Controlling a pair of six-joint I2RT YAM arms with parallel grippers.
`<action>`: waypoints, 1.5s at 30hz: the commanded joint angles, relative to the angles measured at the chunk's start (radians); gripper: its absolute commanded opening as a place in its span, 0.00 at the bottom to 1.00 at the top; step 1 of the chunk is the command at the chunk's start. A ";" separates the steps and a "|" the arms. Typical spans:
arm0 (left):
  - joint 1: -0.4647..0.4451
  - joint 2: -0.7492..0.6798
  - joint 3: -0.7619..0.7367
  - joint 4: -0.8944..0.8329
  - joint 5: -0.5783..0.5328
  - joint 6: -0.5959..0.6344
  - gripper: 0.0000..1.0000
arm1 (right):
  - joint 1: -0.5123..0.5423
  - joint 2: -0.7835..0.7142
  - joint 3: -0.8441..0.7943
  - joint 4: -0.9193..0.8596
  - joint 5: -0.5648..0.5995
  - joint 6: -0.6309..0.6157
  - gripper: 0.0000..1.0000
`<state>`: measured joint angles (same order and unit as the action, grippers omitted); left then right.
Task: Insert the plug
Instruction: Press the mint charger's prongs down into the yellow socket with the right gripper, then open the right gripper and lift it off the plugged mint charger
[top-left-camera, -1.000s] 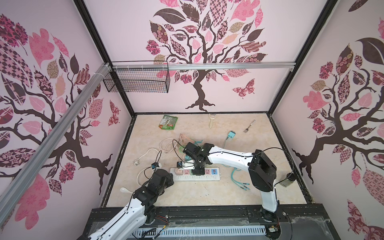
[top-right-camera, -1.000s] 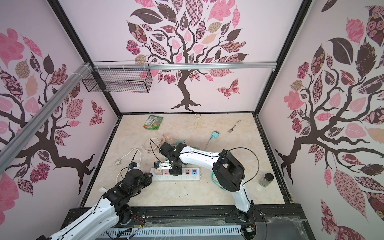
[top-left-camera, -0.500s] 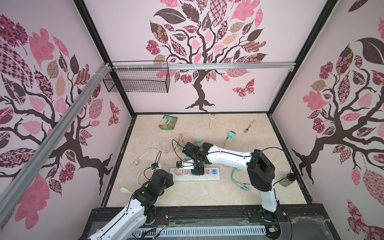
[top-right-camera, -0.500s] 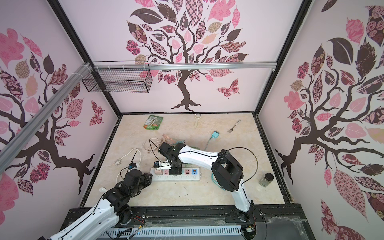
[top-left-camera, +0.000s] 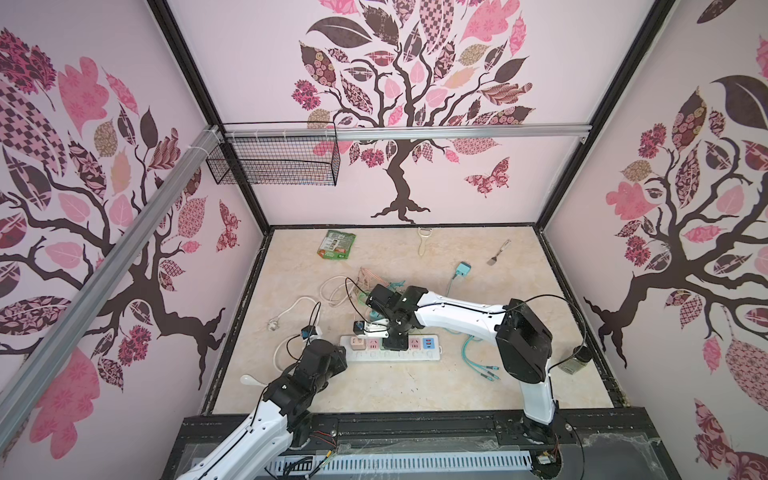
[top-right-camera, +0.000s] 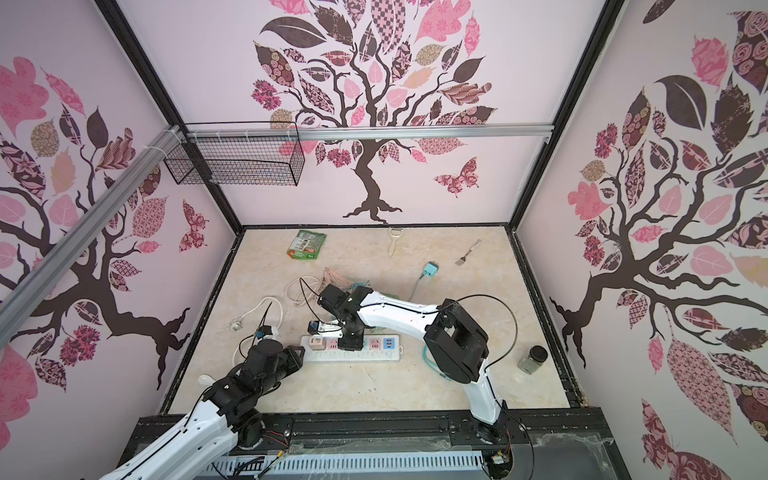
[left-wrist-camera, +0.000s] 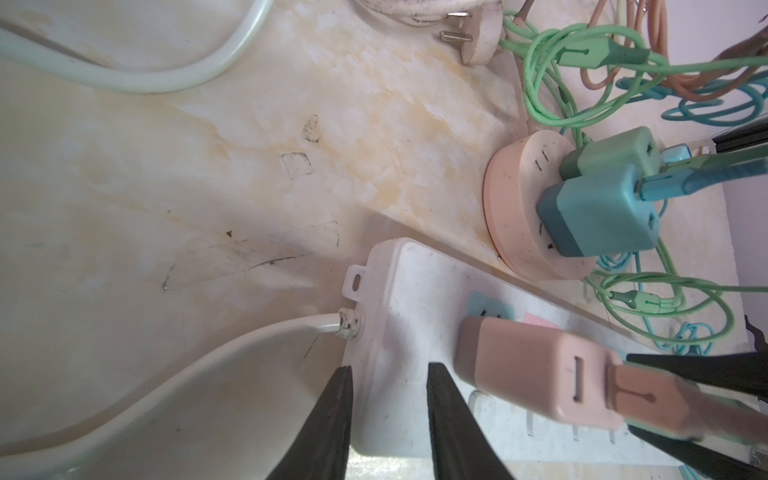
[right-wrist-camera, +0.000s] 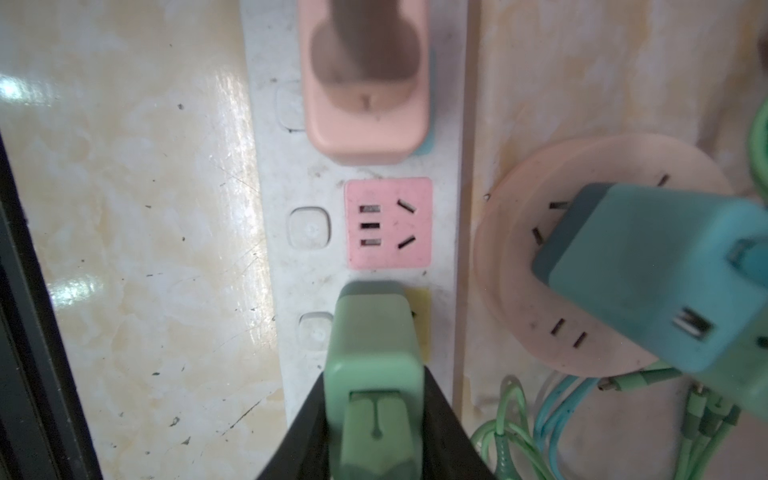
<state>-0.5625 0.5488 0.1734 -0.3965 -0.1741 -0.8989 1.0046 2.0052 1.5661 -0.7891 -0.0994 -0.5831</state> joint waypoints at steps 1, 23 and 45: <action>0.005 -0.010 -0.024 -0.014 0.004 -0.006 0.34 | 0.013 -0.016 -0.021 0.019 -0.061 0.024 0.38; 0.006 -0.082 -0.004 -0.071 -0.023 0.003 0.35 | 0.012 -0.262 -0.223 0.142 -0.117 0.158 0.67; 0.004 -0.090 -0.004 -0.080 -0.024 -0.003 0.36 | 0.012 -0.370 -0.411 0.142 -0.309 0.210 0.72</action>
<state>-0.5625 0.4625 0.1738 -0.4702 -0.1898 -0.9016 1.0130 1.6634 1.1564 -0.6128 -0.3630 -0.3836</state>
